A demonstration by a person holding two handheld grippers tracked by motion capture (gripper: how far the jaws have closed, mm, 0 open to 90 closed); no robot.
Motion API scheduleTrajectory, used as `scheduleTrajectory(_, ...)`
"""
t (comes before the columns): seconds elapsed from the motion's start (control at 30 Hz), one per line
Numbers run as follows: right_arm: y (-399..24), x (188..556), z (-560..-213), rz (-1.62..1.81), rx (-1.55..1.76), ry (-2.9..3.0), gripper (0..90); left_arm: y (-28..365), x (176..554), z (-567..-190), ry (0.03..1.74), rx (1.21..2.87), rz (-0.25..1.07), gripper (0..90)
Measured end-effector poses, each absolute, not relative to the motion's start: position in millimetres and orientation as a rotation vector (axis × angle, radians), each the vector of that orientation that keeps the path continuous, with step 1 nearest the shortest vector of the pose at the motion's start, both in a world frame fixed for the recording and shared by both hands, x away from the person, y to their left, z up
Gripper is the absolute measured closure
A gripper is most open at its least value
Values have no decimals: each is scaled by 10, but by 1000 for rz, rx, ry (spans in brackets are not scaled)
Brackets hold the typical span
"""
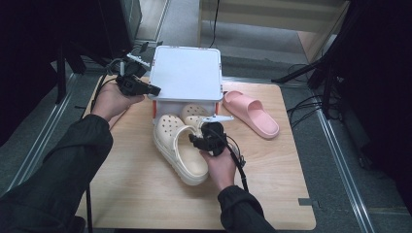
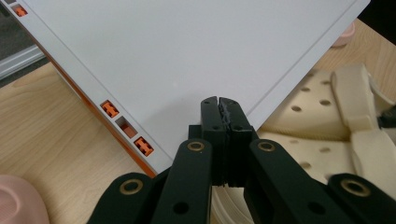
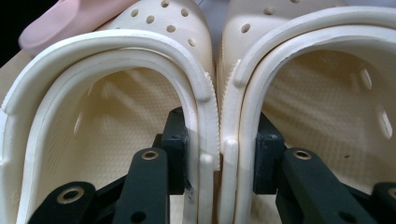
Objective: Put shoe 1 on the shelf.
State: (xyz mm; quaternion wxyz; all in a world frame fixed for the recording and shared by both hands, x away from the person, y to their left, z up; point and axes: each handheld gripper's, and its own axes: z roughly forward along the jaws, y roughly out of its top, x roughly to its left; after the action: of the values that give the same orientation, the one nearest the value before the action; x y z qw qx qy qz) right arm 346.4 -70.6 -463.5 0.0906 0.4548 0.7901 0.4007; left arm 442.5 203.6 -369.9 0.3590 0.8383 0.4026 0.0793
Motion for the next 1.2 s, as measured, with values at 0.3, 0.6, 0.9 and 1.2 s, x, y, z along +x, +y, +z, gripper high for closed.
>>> scheduleTrajectory(0.3,-615,3875,-4641,1207,1392,2264,657,2037,4445,-3688,1027,2181,196,893)
scheduleTrajectory(0.6,-489,4002,-4733,1181,1409,2191,657,2041,4448,-3685,1024,2185,195,893)
scheduleTrajectory(0.9,-367,4059,-4914,1144,1424,2148,651,2038,4448,-3684,1026,2187,195,893)
scheduleTrajectory(1.2,-387,4009,-4959,1185,1386,2169,574,2048,4457,-3687,1037,2175,176,893)
